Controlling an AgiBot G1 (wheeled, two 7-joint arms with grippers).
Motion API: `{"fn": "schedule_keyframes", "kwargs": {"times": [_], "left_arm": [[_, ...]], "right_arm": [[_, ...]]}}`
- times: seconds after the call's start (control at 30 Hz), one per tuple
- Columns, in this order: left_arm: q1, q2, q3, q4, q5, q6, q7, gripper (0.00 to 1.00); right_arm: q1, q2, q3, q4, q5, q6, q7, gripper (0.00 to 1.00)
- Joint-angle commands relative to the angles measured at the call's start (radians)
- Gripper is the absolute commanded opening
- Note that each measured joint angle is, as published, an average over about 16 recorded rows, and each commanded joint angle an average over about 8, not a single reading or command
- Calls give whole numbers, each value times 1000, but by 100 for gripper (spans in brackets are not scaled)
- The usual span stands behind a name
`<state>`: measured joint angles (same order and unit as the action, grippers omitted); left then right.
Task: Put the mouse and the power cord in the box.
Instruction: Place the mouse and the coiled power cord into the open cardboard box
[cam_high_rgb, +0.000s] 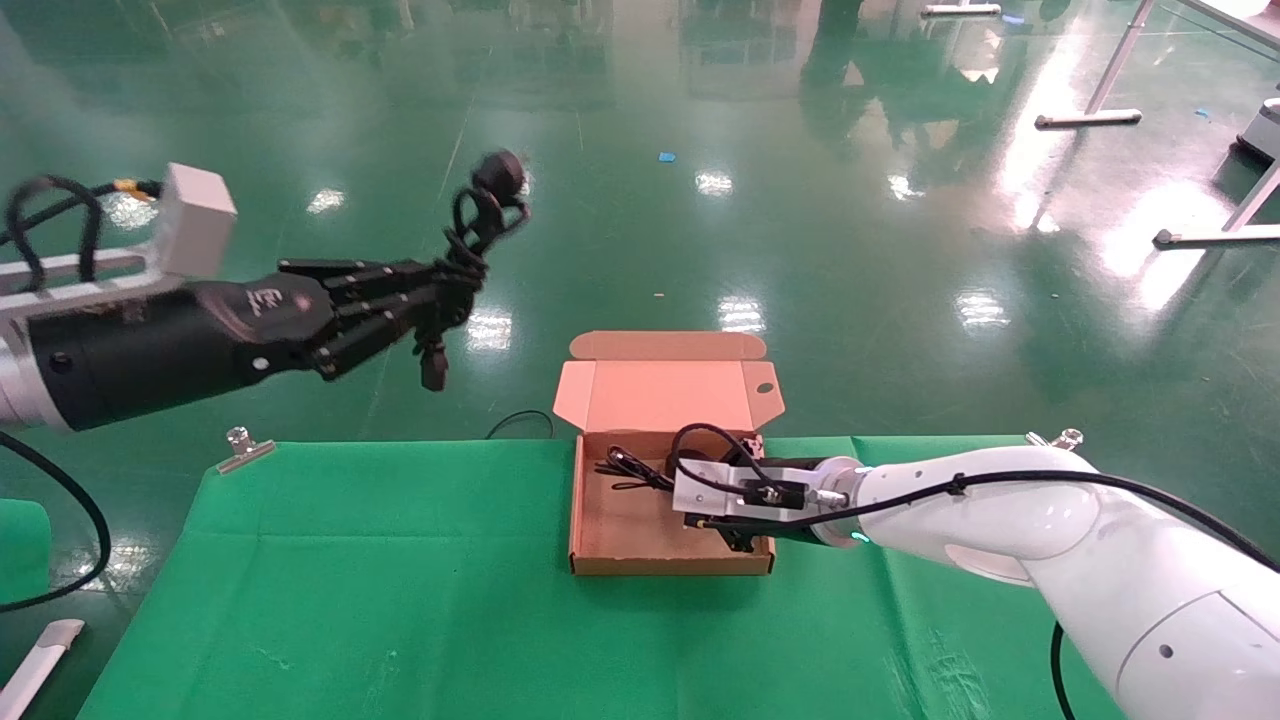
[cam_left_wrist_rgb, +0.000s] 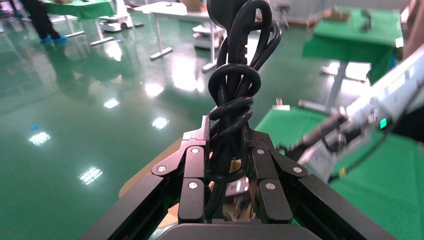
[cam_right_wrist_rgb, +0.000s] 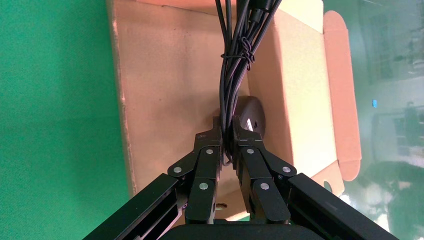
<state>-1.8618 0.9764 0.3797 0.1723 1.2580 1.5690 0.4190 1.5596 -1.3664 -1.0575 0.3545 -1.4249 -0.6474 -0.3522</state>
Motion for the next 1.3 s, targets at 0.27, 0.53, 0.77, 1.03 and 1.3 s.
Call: {"fn": "schedule_keyframes", "kwargs": {"times": [0.27, 0.53, 0.77, 1.03, 1.3], "left_arm": [[-13, 7, 43, -92, 72, -32, 54, 0], [-31, 39, 74, -122, 115, -59, 65, 0], [-28, 159, 131, -182, 197, -154, 118, 0], [59, 371, 198, -270, 280, -373, 169, 0], [223, 402, 328, -499, 273, -531, 51, 0]], "right_arm": [[3, 2, -35, 1, 59, 8, 5, 100], [17, 13, -15, -52, 149, 17, 0, 100], [85, 84, 23, -130, 210, -54, -51, 100], [225, 297, 34, -124, 223, -344, -181, 100], [319, 419, 25, -117, 201, -449, -219, 100]]}}
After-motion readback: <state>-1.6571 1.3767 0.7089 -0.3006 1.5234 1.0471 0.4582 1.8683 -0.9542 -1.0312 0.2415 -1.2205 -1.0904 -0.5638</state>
